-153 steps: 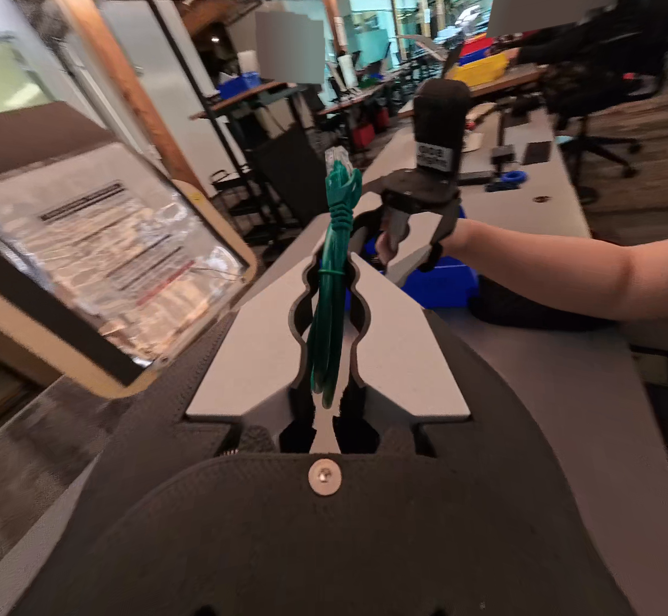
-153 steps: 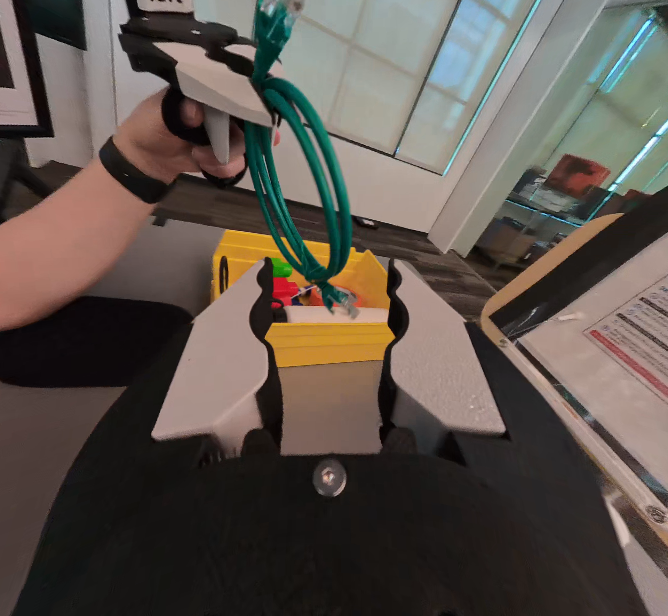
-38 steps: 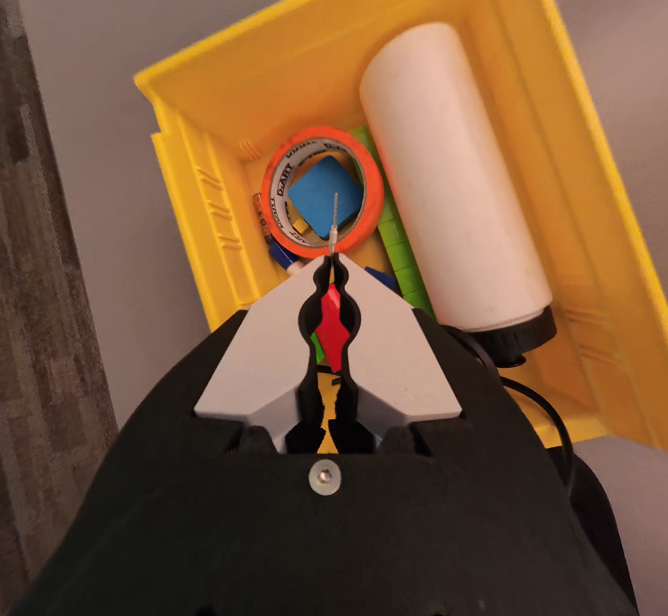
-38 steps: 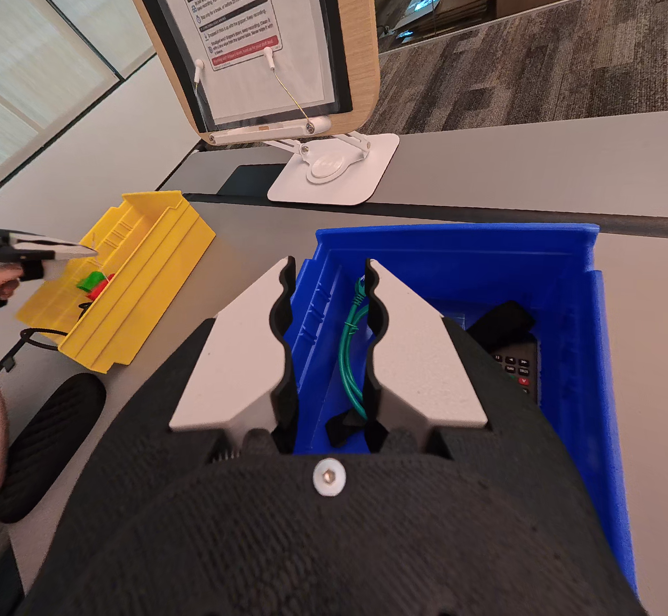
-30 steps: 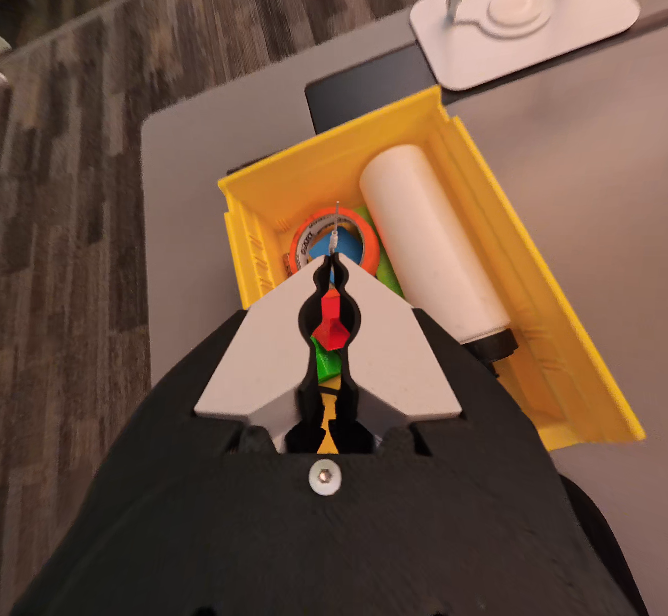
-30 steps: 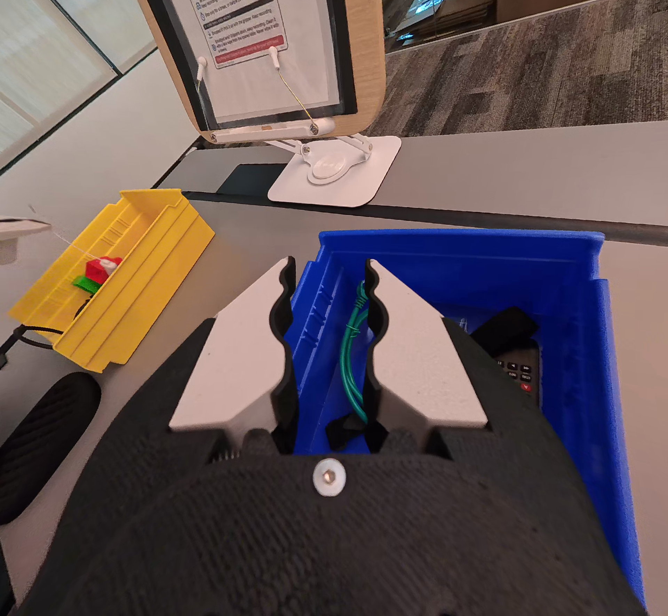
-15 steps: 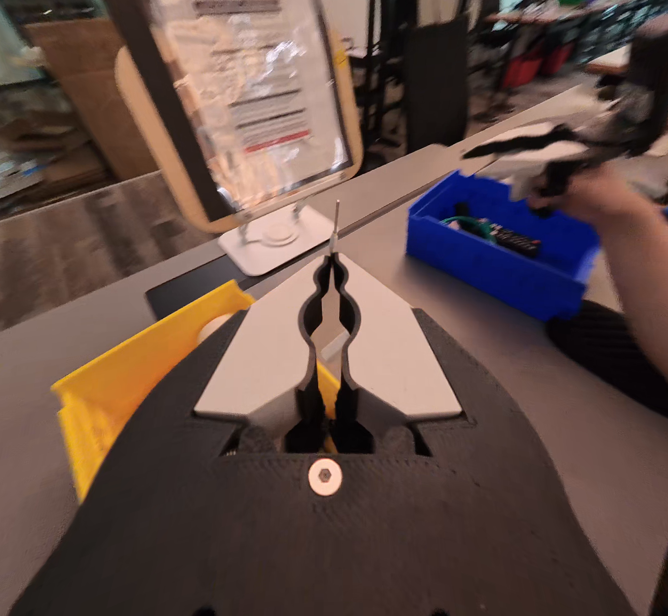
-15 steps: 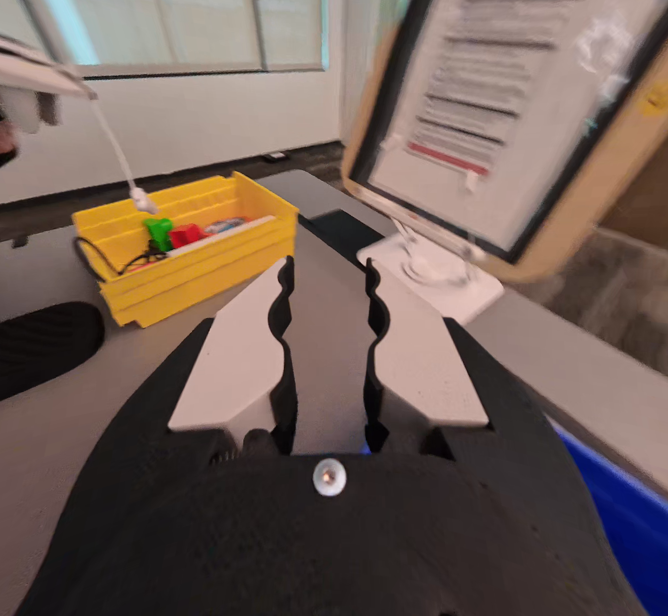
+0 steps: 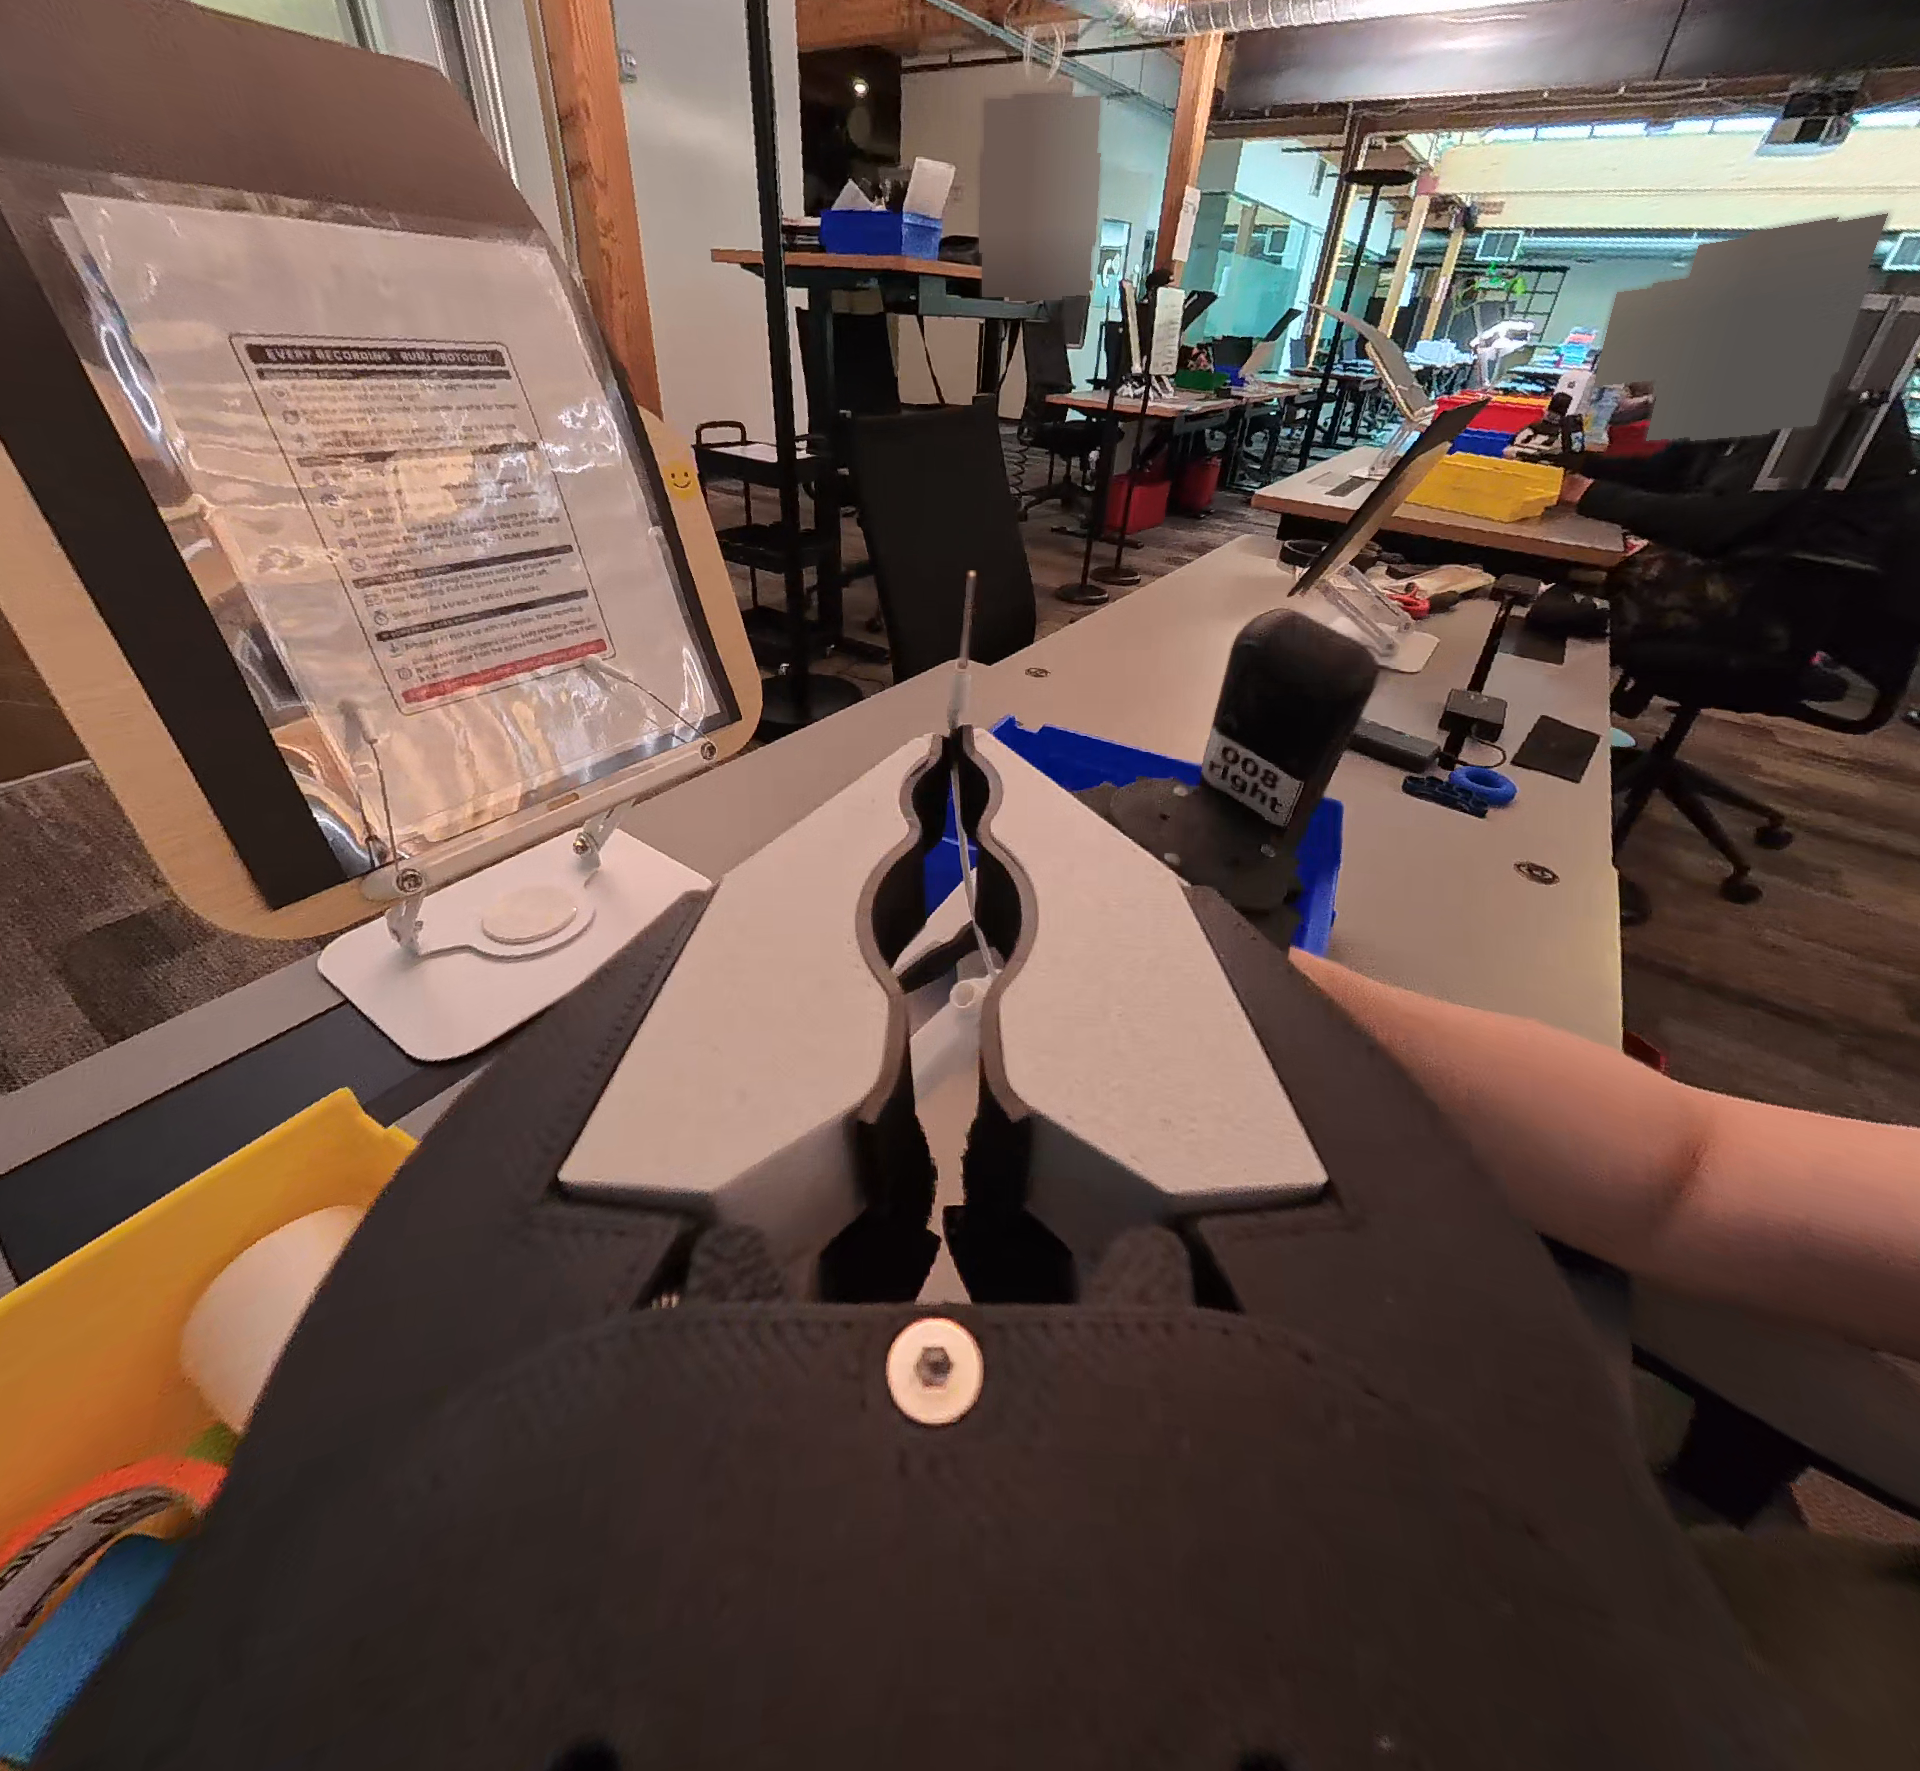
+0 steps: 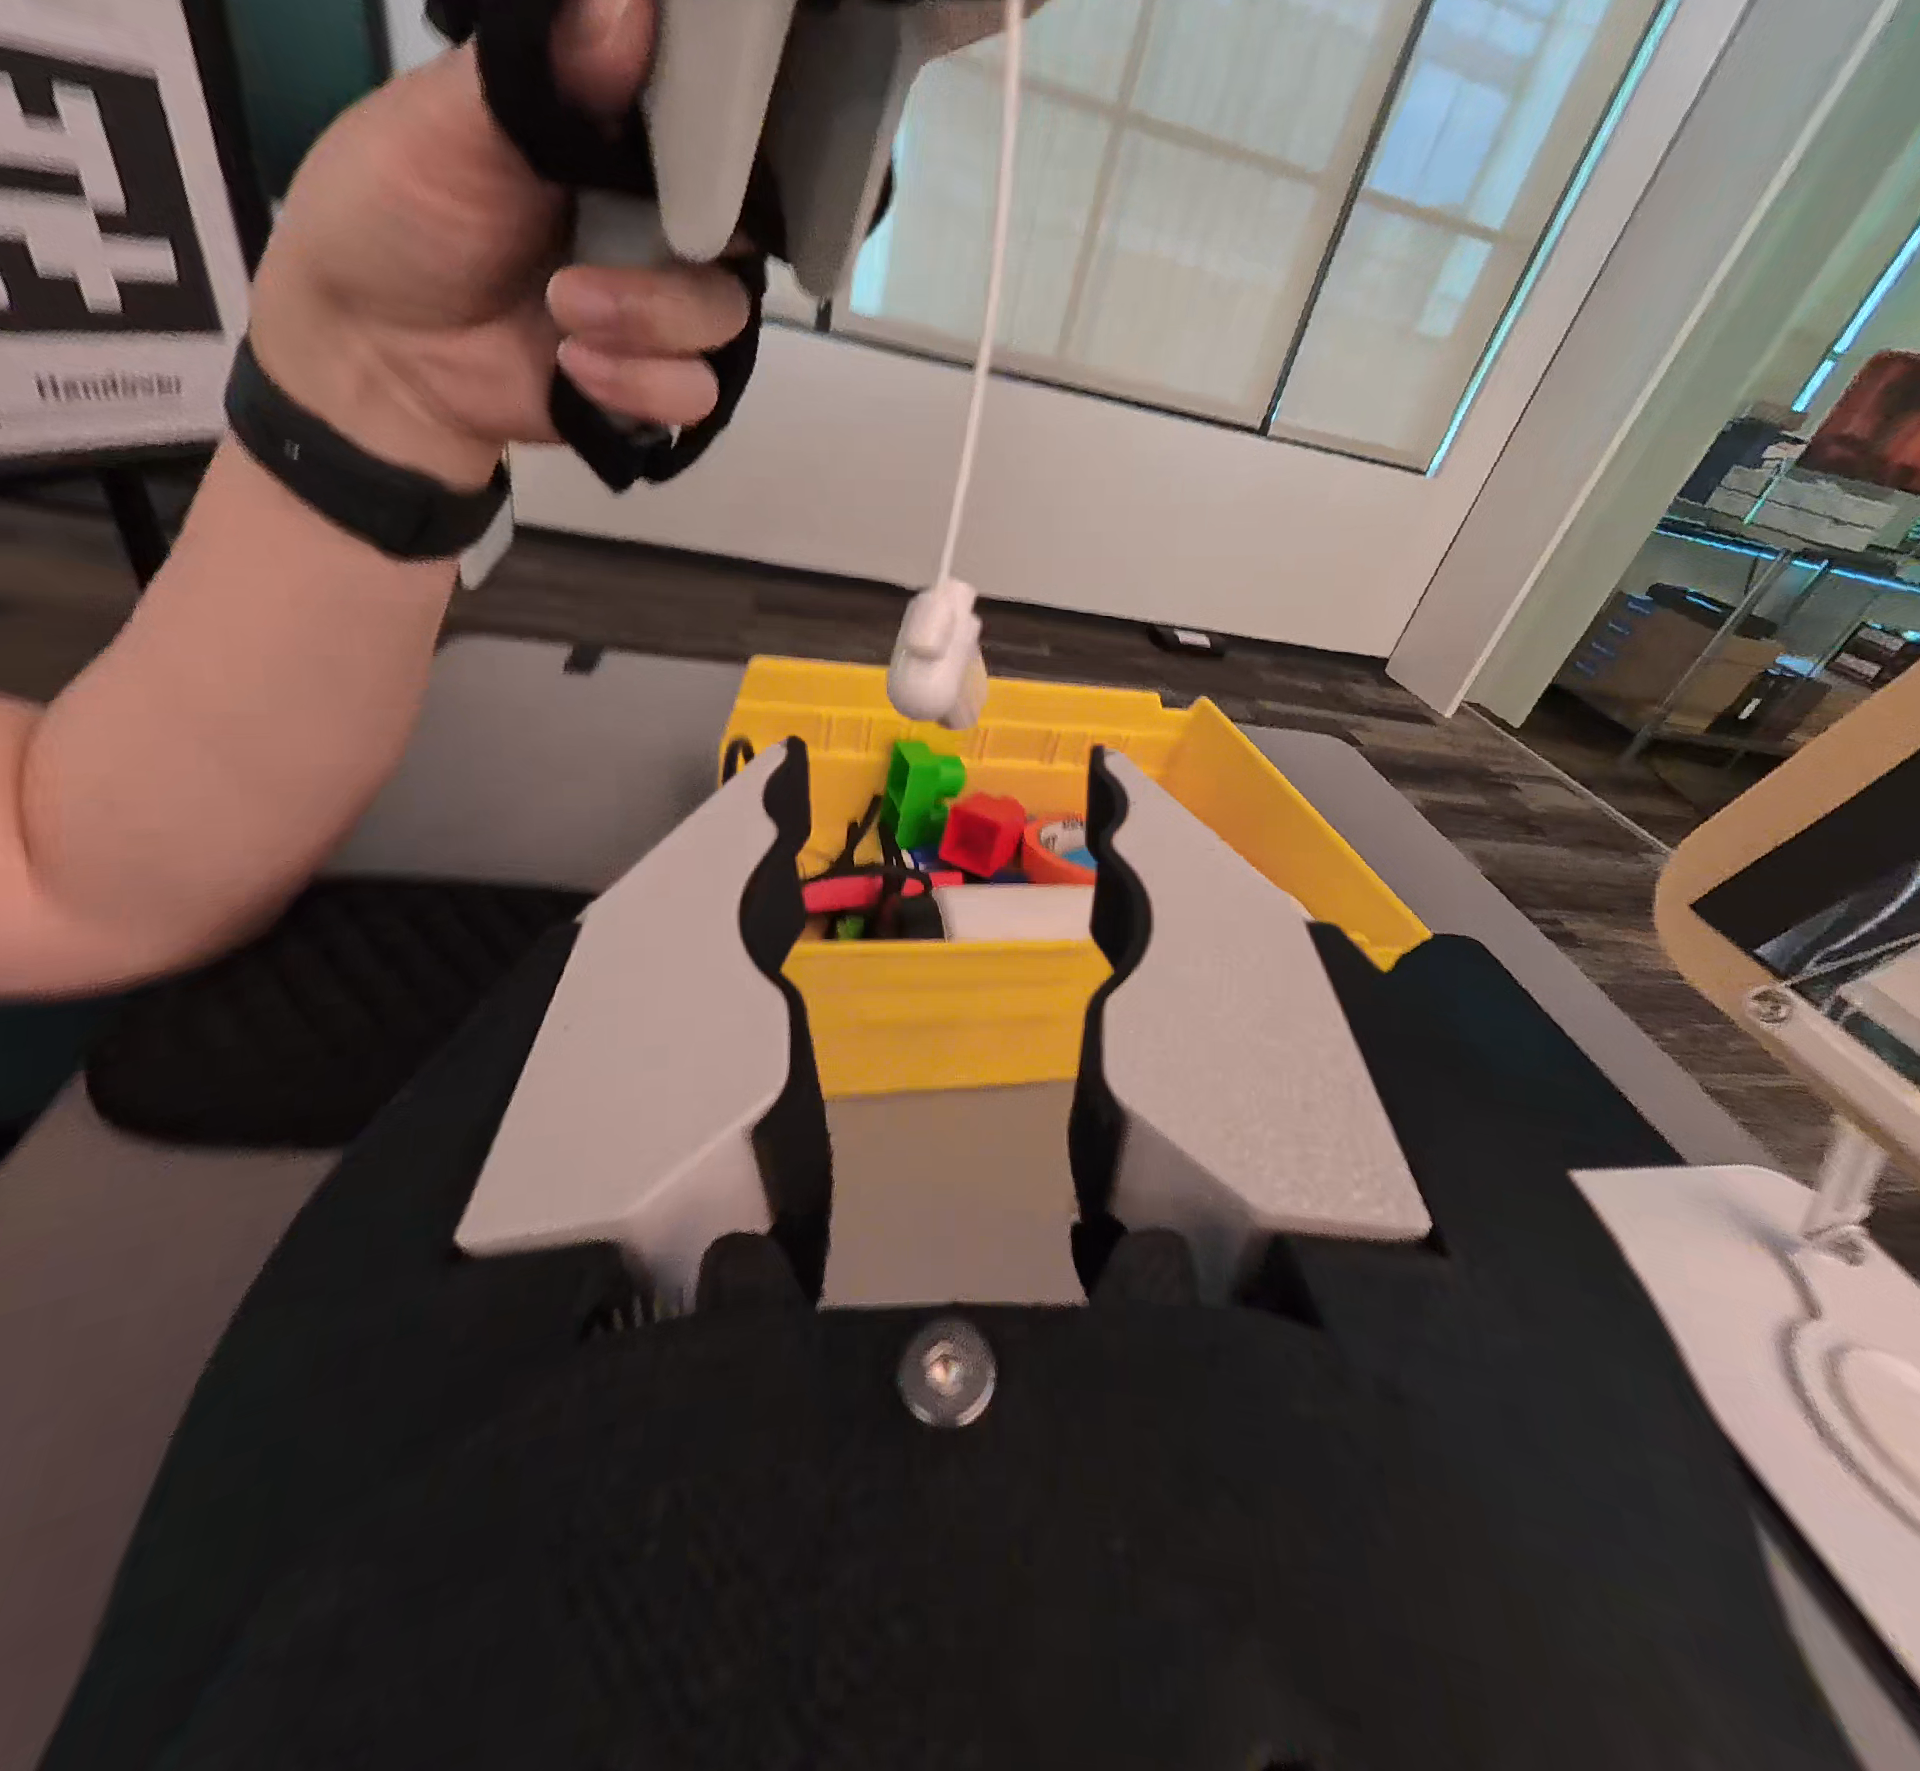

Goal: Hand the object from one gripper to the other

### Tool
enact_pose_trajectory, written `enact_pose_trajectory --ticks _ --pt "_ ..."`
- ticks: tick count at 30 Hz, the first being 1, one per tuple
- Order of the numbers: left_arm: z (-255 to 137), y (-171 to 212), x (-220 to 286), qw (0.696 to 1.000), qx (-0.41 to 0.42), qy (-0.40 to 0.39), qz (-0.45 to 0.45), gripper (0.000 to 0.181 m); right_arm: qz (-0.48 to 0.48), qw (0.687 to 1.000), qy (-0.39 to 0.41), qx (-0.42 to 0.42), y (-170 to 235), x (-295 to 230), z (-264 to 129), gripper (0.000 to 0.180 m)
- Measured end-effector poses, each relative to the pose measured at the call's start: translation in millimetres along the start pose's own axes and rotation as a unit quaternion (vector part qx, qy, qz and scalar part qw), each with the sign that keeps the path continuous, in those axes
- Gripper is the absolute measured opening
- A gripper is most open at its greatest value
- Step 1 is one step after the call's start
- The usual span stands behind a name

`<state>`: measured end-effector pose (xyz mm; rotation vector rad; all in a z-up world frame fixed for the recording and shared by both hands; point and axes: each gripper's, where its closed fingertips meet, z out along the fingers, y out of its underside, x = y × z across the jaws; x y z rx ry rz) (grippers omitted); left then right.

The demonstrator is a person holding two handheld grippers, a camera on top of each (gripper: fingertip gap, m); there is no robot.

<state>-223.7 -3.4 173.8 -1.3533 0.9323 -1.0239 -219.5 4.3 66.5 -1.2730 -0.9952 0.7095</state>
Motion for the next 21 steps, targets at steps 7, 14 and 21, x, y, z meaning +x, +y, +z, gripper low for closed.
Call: enact_pose_trajectory --ticks 7,14,21 --pt "-3 -4 1 1.000 0.008 -0.004 0.002 0.000 0.054 0.995 0.052 0.063 -9 2 16 0.039" --pt "-4 -5 3 1.000 0.011 -0.001 0.002 0.000 0.056 0.992 0.071 0.088 -10 3 17 0.023" --pt "-3 -5 4 1.000 0.010 0.003 0.000 0.000 0.065 0.992 0.060 0.095 -10 -1 18 0.009"
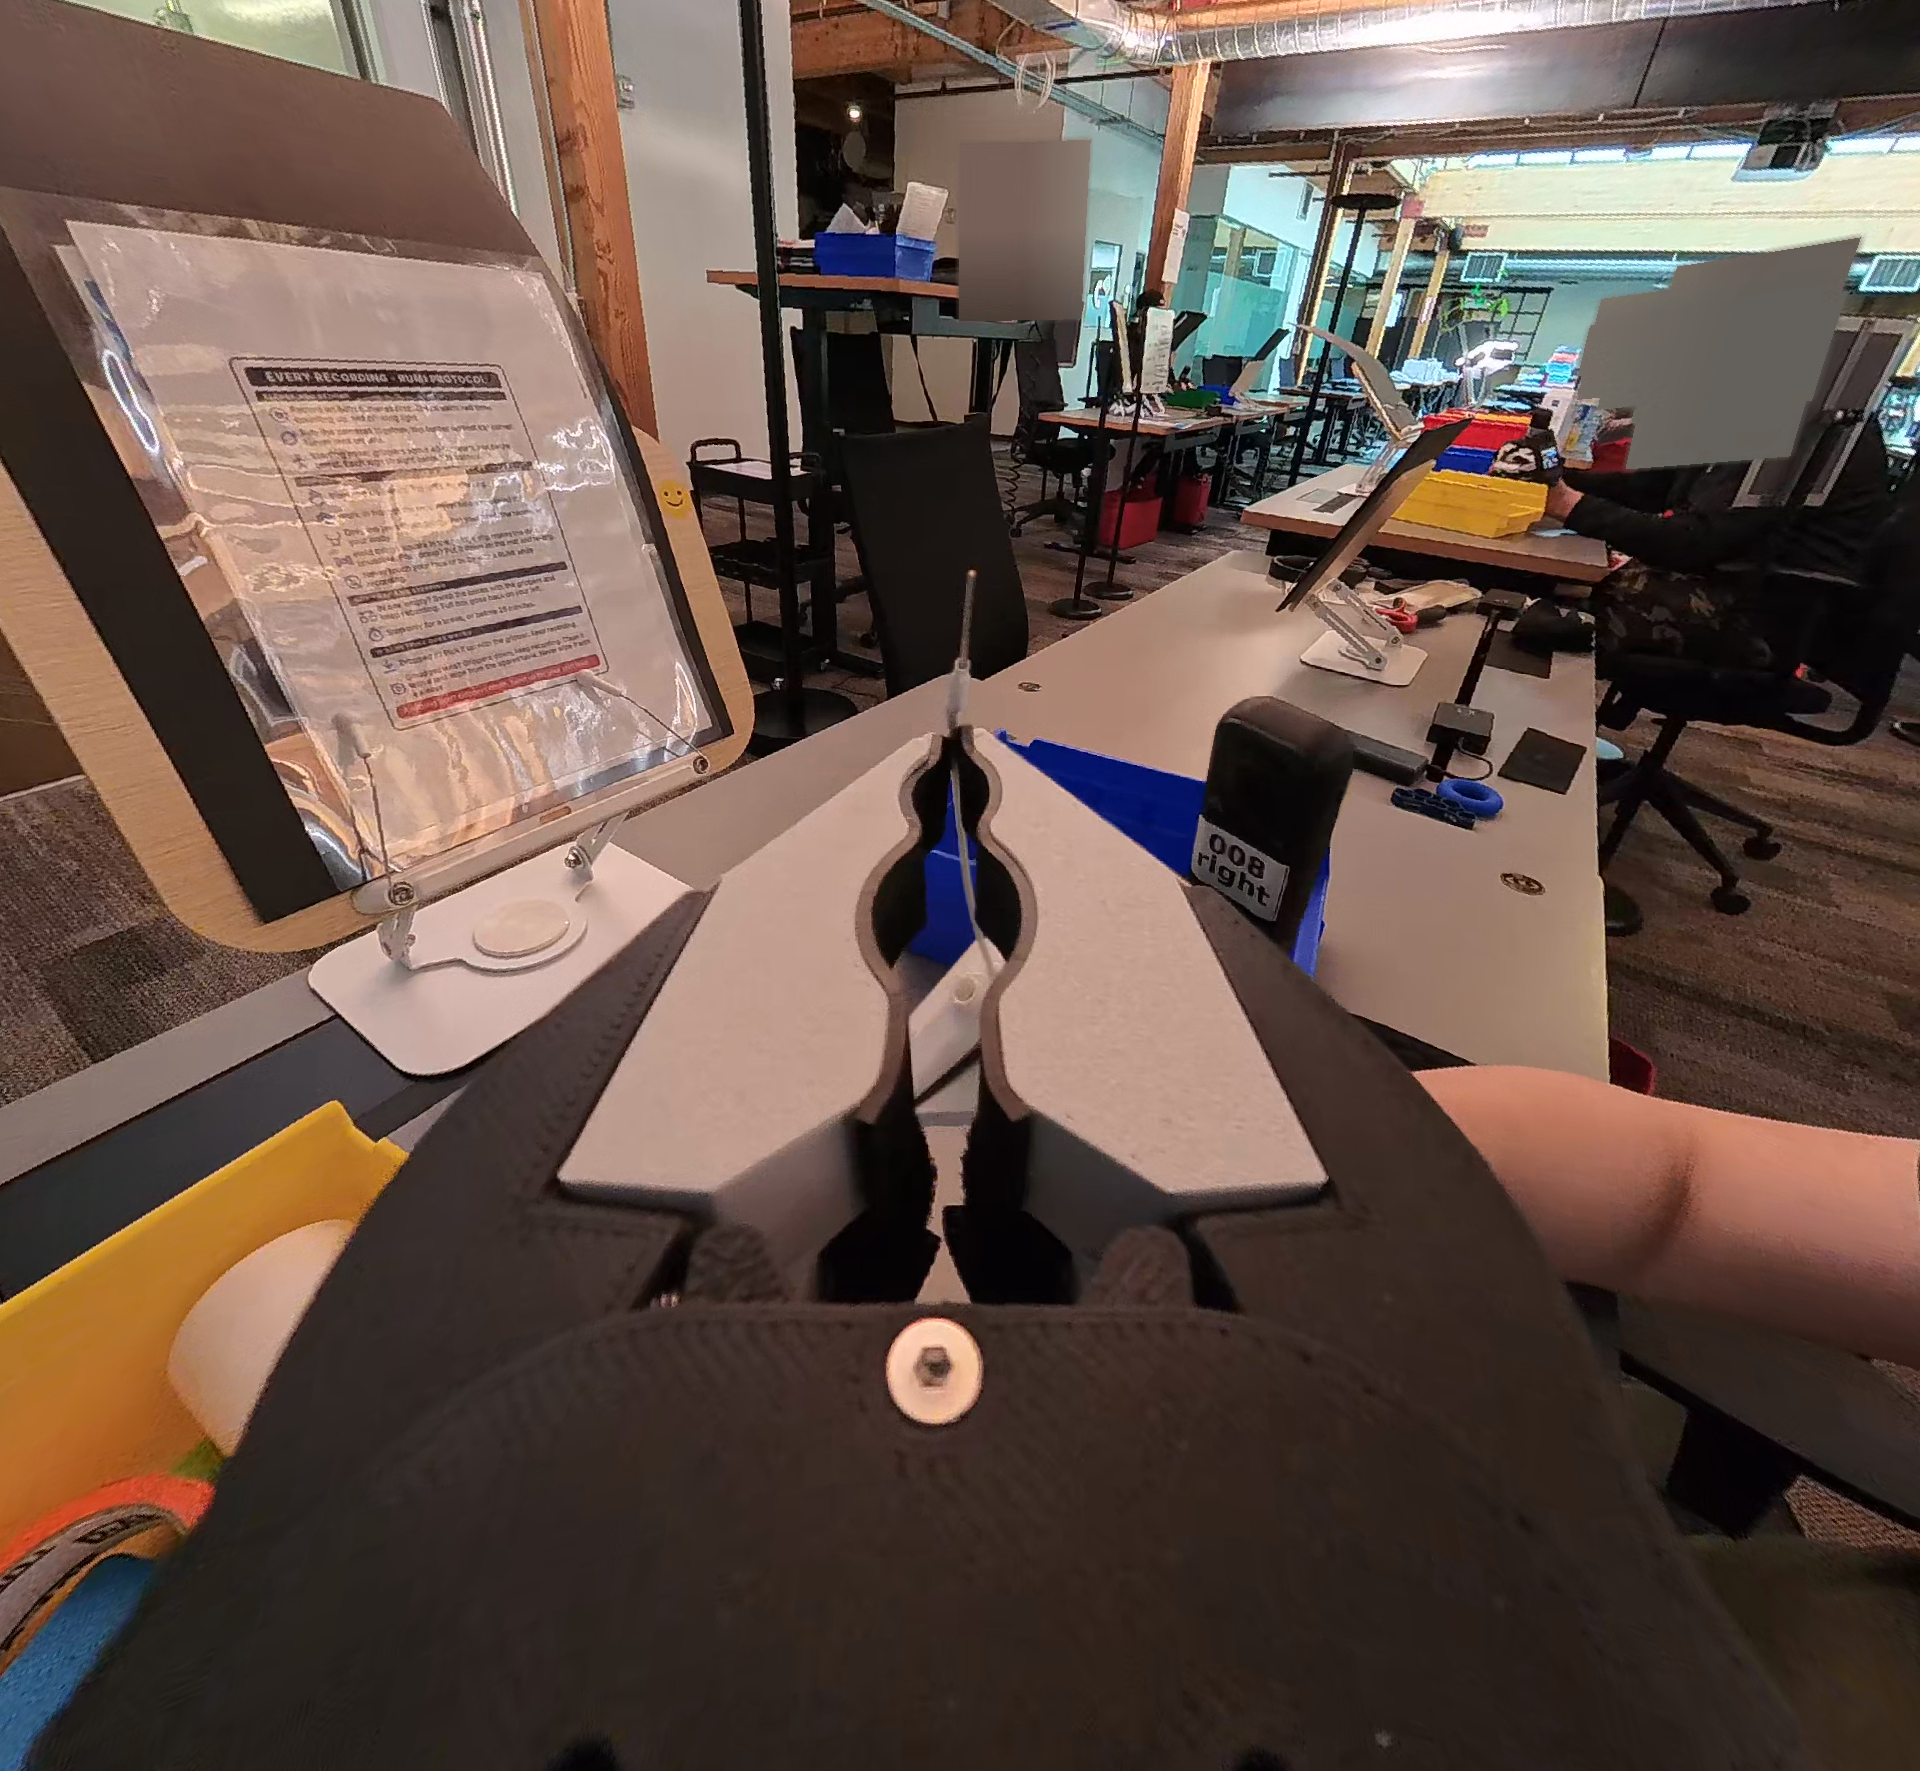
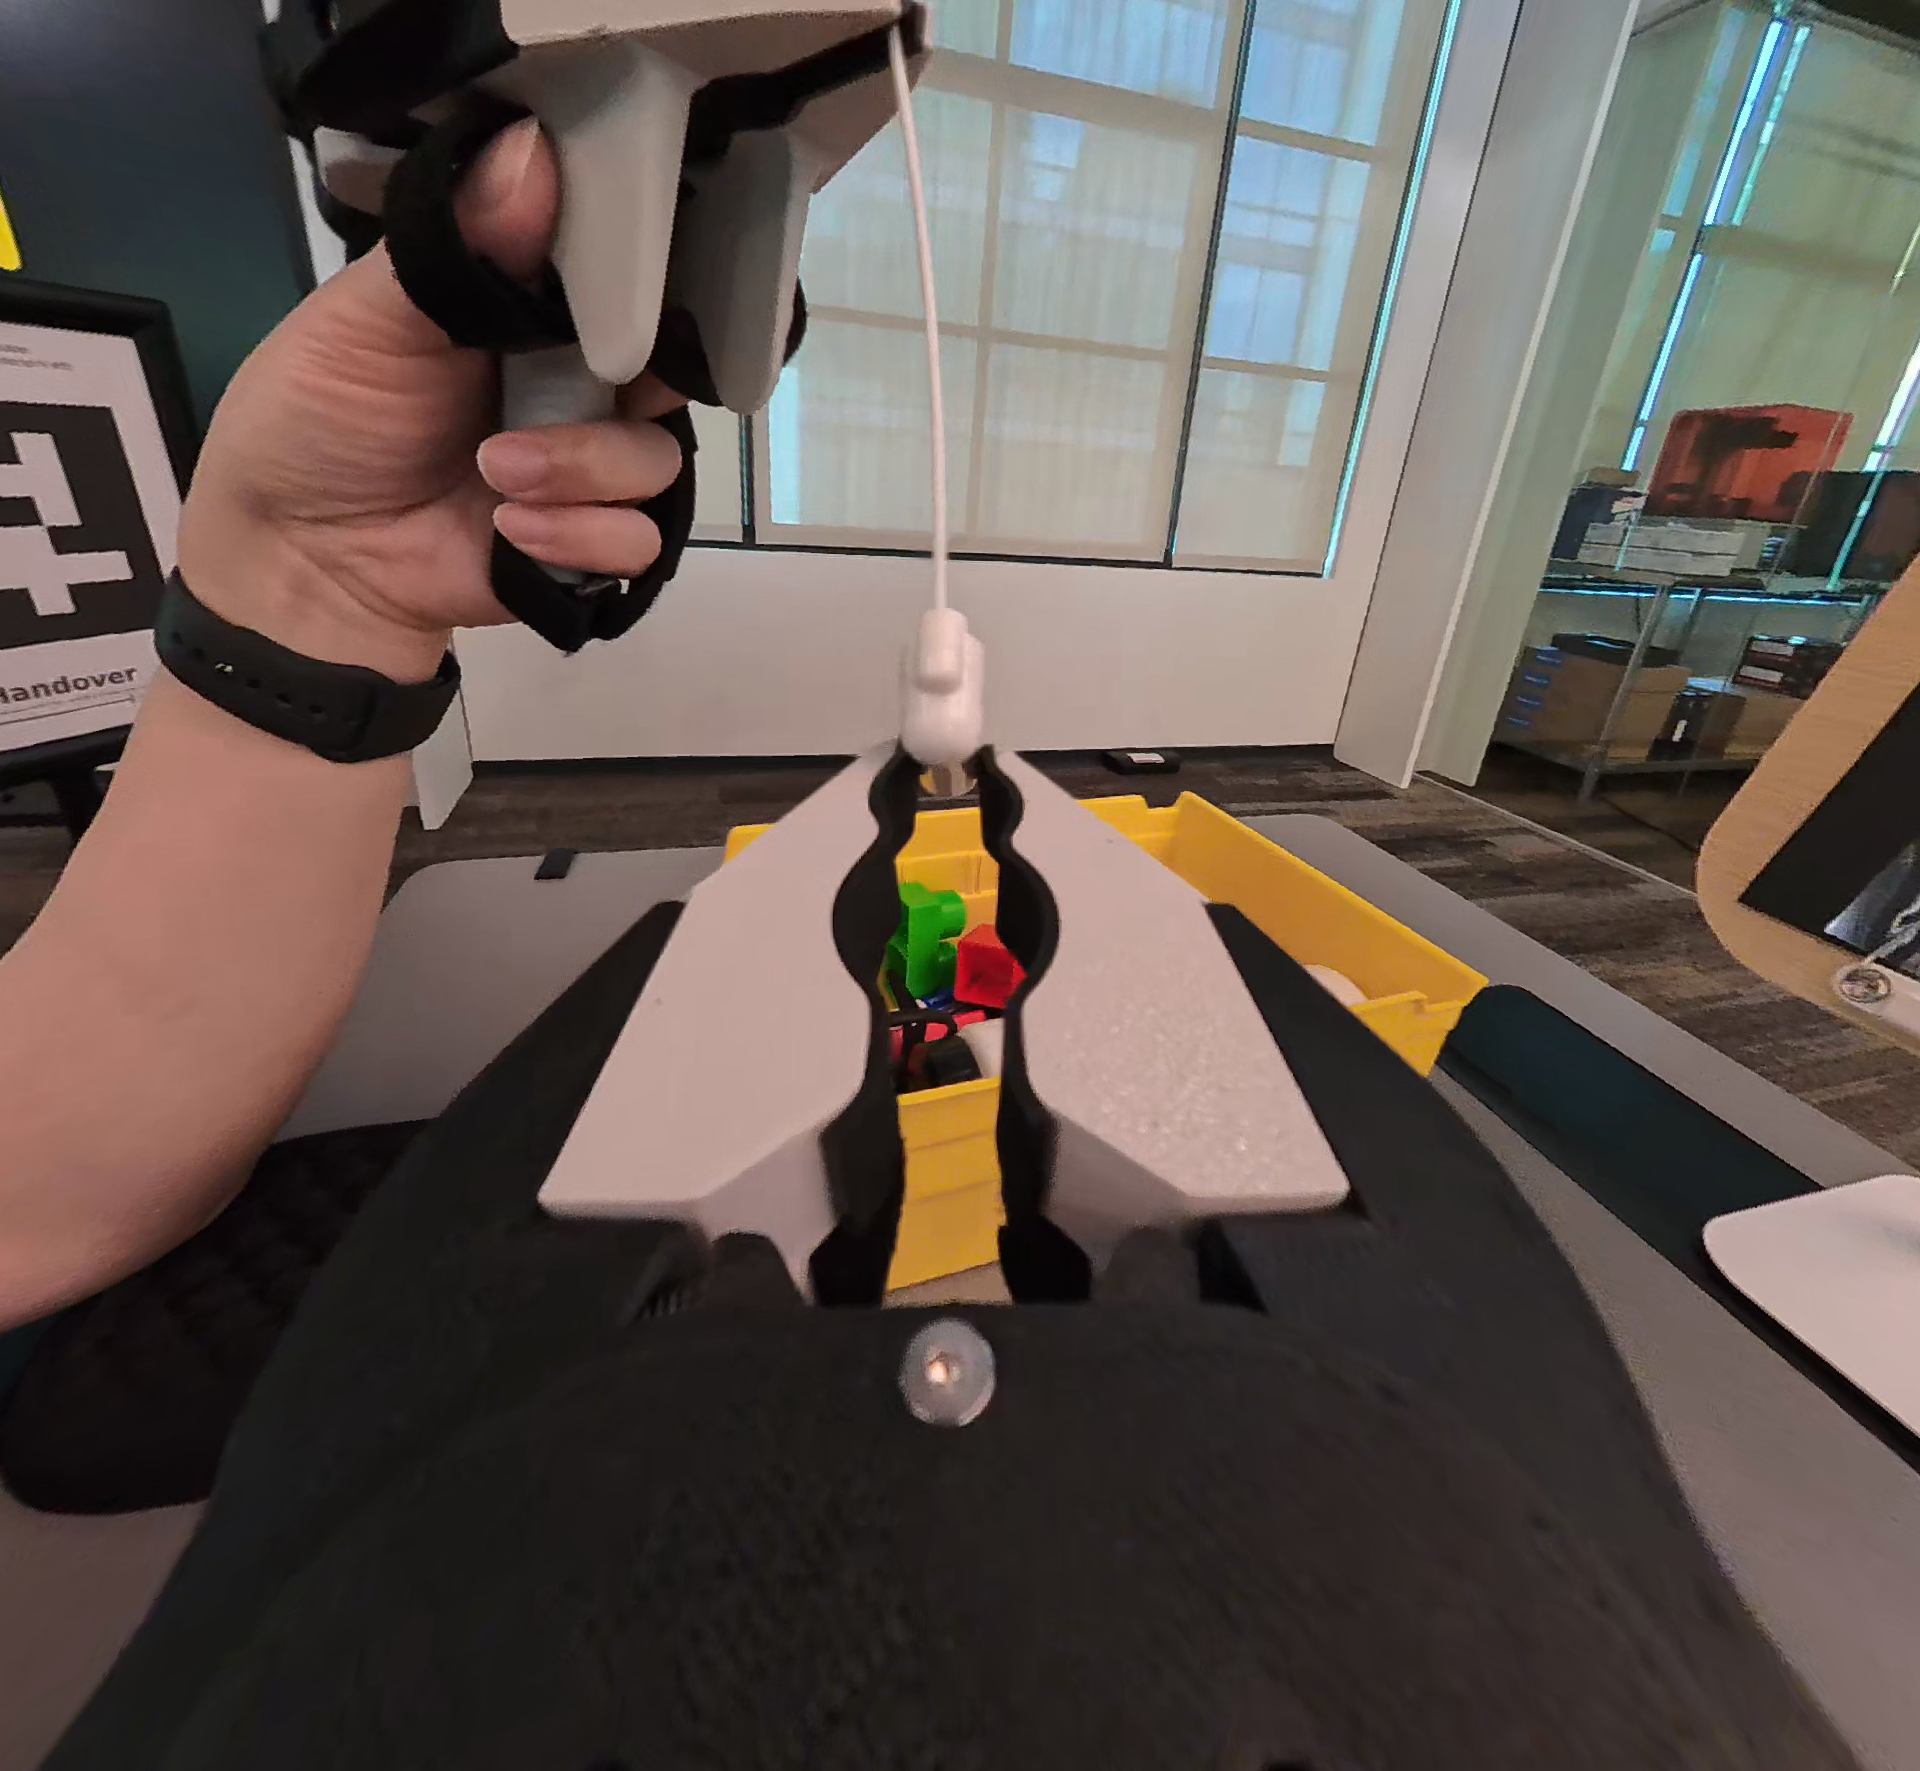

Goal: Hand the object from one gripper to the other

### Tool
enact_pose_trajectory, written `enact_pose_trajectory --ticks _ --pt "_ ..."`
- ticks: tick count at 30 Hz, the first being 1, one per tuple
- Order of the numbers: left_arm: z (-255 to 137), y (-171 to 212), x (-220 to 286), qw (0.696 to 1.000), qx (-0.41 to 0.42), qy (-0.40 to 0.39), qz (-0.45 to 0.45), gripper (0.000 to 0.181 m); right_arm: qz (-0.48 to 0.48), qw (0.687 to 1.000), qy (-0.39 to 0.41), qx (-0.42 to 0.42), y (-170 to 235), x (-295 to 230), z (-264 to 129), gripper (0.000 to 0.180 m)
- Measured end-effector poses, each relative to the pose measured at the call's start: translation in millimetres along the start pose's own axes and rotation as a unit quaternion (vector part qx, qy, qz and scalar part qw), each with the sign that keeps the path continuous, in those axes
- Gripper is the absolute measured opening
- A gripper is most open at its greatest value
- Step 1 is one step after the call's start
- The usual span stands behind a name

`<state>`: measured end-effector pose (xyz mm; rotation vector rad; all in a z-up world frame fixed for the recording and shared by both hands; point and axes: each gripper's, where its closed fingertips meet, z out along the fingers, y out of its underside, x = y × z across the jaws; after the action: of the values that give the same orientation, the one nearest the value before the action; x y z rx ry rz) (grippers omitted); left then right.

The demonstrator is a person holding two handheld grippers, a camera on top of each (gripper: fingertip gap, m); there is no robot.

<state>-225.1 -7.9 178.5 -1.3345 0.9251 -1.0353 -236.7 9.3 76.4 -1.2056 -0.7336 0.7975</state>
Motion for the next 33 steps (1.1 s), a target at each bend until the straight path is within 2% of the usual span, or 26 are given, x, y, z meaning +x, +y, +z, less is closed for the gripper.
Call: enact_pose_trajectory --ticks 5,7,8,14,17,20,23,26,33 --pt "0 5 0 1.000 -0.009 0.009 -0.020 0.003 -0.011 1.000 -0.005 -0.009 0 -1 -1 0.010" --pt "1 5 -2 0.999 -0.009 0.011 -0.032 0.035 -0.001 1.000 -0.013 -0.008 -3 1 -3 0.010" --pt "1 7 -2 0.999 -0.013 0.013 -0.037 0.044 0.008 1.000 -0.021 -0.004 -6 1 -5 0.010" --pt "0 24 1 0.997 -0.067 0.035 -0.002 0.054 0.144 0.983 -0.104 0.054 -40 6 -25 0.009" --pt "0 30 8 0.993 -0.086 0.039 0.077 0.053 0.243 0.954 -0.143 0.103 -60 16 -39 0.009" --pt "7 30 6 0.973 -0.084 -0.015 0.215 0.063 0.310 0.926 -0.169 0.131 -69 22 -50 0.009" --pt "21 28 19 0.936 -0.053 -0.044 0.346 0.055 0.334 0.913 -0.186 0.142 -72 20 -54 0.009" --pt "37 34 33 0.901 -0.039 -0.060 0.428 0.044 0.355 0.898 -0.213 0.149 -74 10 -55 0.009" --pt "54 42 45 0.885 -0.020 -0.055 0.461 0.035 0.368 0.878 -0.276 0.132 -73 -20 -49 0.009"
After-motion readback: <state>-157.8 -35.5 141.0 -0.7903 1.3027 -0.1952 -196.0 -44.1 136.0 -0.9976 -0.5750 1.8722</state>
